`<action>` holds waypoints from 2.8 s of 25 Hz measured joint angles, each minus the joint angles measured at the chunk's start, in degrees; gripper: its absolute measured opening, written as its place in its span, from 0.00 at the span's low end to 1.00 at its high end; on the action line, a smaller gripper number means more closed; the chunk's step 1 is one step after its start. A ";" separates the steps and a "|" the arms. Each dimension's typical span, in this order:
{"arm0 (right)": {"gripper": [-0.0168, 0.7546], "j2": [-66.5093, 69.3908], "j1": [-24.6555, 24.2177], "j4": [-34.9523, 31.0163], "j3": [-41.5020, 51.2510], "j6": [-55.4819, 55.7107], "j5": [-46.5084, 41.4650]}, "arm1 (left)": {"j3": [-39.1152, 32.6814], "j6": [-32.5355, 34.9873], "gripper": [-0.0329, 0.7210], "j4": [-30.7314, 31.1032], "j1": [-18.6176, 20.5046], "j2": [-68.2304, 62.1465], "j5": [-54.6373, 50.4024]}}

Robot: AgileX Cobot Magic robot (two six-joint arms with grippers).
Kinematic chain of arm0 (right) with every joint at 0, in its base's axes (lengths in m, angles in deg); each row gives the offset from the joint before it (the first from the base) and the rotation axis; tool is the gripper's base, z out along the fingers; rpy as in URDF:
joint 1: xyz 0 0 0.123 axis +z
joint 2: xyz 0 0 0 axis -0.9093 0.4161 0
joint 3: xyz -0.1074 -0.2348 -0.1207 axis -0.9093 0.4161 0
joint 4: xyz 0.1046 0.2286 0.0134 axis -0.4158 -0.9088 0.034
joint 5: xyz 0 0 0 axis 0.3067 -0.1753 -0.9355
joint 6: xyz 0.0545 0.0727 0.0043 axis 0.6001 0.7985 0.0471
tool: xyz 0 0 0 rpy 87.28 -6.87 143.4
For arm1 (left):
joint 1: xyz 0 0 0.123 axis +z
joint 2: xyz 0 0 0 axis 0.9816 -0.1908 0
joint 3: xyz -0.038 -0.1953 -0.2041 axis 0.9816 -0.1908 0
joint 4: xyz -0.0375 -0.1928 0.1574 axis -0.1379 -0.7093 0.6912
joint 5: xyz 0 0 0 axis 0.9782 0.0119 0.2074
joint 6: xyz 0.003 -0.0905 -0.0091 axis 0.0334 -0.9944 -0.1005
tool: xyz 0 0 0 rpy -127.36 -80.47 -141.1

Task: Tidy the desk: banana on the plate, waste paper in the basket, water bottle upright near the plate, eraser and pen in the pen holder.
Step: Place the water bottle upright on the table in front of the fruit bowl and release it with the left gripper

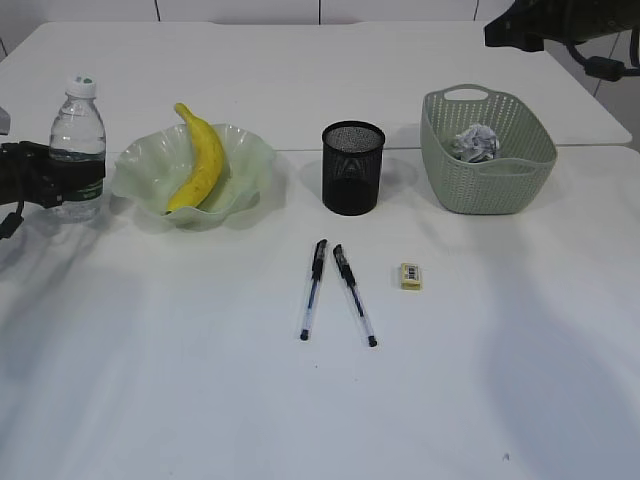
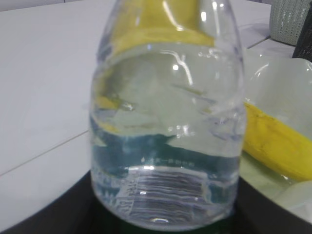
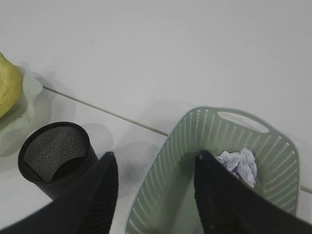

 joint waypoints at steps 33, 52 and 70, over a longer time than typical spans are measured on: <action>0.52 0.00 0.00 0.00 0.00 0.00 0.33 | 3.27 -7.30 0.54 -0.17 -2.74 0.00 6.02; 0.52 0.00 0.00 0.00 0.00 0.00 0.33 | 7.49 -9.13 0.54 2.60 -2.81 -0.62 8.58; 0.52 0.00 0.00 0.00 0.00 0.00 0.33 | 10.29 -9.91 0.54 3.02 -2.81 -1.09 4.15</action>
